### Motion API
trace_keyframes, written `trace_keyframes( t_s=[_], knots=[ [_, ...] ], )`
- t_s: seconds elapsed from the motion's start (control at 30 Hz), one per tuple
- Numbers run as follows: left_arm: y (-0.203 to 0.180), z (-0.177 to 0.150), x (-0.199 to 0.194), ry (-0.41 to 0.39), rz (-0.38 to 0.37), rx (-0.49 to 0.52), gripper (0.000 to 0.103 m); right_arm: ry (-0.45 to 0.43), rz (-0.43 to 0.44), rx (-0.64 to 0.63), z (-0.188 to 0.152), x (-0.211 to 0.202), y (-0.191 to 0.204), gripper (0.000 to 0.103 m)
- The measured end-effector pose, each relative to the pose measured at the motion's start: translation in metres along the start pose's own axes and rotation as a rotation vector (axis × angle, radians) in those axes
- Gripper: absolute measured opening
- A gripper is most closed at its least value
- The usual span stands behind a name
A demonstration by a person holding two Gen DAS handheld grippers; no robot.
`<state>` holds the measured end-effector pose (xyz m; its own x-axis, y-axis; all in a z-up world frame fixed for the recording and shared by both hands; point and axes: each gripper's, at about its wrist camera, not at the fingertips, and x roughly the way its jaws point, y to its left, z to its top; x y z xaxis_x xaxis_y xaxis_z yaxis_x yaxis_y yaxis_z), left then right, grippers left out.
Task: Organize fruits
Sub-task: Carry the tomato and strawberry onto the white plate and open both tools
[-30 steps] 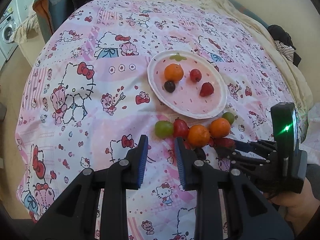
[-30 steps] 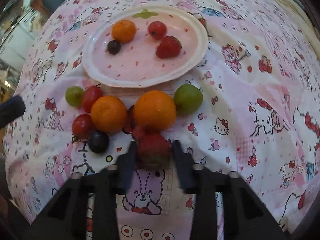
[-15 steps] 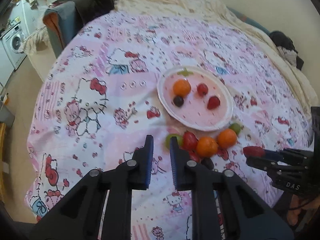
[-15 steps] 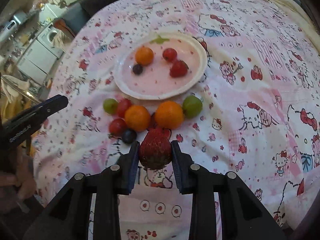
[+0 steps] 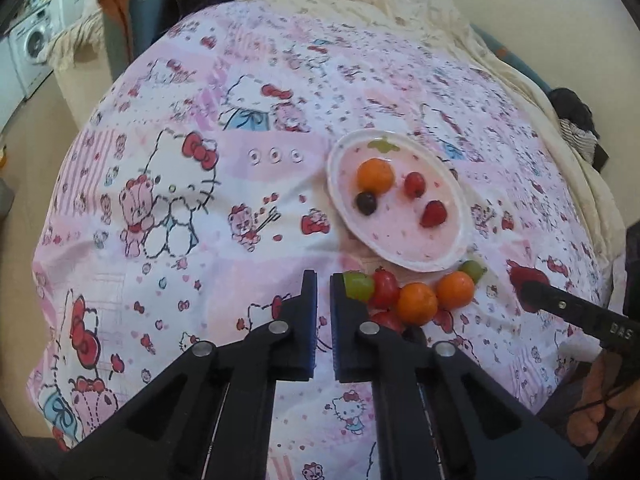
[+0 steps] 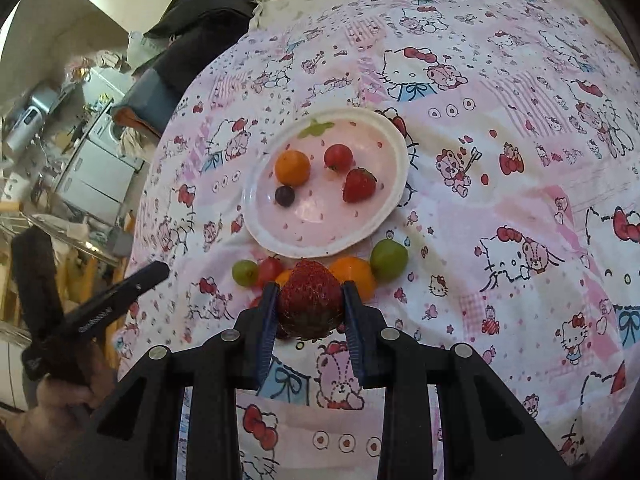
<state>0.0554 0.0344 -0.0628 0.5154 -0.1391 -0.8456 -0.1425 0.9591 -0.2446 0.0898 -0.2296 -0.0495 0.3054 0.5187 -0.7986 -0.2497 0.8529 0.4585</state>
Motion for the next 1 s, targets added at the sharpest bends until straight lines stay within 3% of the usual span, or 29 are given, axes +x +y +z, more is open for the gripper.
trace_keyframes(
  t_s=[0.07,0.1,0.13,0.17,0.33,0.6,0.63,0.67,0.77,0.93,1.0],
  knots=[
    [-0.002,-0.004,0.012,0.069,-0.035,-0.011,0.009,-0.003,0.01,0.005,0.002,0.0,0.001,0.032],
    [-0.008,-0.009,0.023,0.121,-0.037,0.001,0.016,-0.007,0.015,0.008,0.004,-0.001,0.001,0.032],
    [-0.014,-0.014,0.03,0.15,-0.029,0.018,0.031,-0.009,0.02,0.009,0.005,-0.001,0.002,0.033],
    [-0.02,-0.02,0.035,0.165,-0.025,0.039,0.034,-0.011,0.023,0.01,0.005,-0.001,0.002,0.032],
    [-0.052,-0.037,0.056,0.21,-0.045,0.164,0.034,-0.011,0.036,0.023,0.006,-0.002,0.0,0.032],
    [-0.053,-0.035,0.088,0.287,-0.106,0.095,0.032,-0.022,0.044,0.029,0.007,-0.007,-0.002,0.033],
    [-0.055,-0.035,0.09,0.276,-0.095,0.105,0.032,-0.021,0.044,0.029,0.007,-0.007,-0.003,0.032],
    [-0.056,-0.035,0.09,0.266,-0.083,0.113,0.024,-0.02,0.044,0.03,0.007,-0.006,-0.003,0.033],
    [-0.051,-0.03,0.082,0.257,-0.099,0.091,0.024,-0.023,0.041,0.034,0.007,-0.007,-0.005,0.033],
    [-0.037,-0.002,0.021,0.151,-0.164,0.029,0.024,-0.045,0.074,0.066,0.01,-0.016,-0.01,0.032],
    [-0.037,0.025,0.0,0.061,-0.155,0.044,0.024,-0.067,0.103,0.081,0.016,-0.021,-0.012,0.032]
  ],
)
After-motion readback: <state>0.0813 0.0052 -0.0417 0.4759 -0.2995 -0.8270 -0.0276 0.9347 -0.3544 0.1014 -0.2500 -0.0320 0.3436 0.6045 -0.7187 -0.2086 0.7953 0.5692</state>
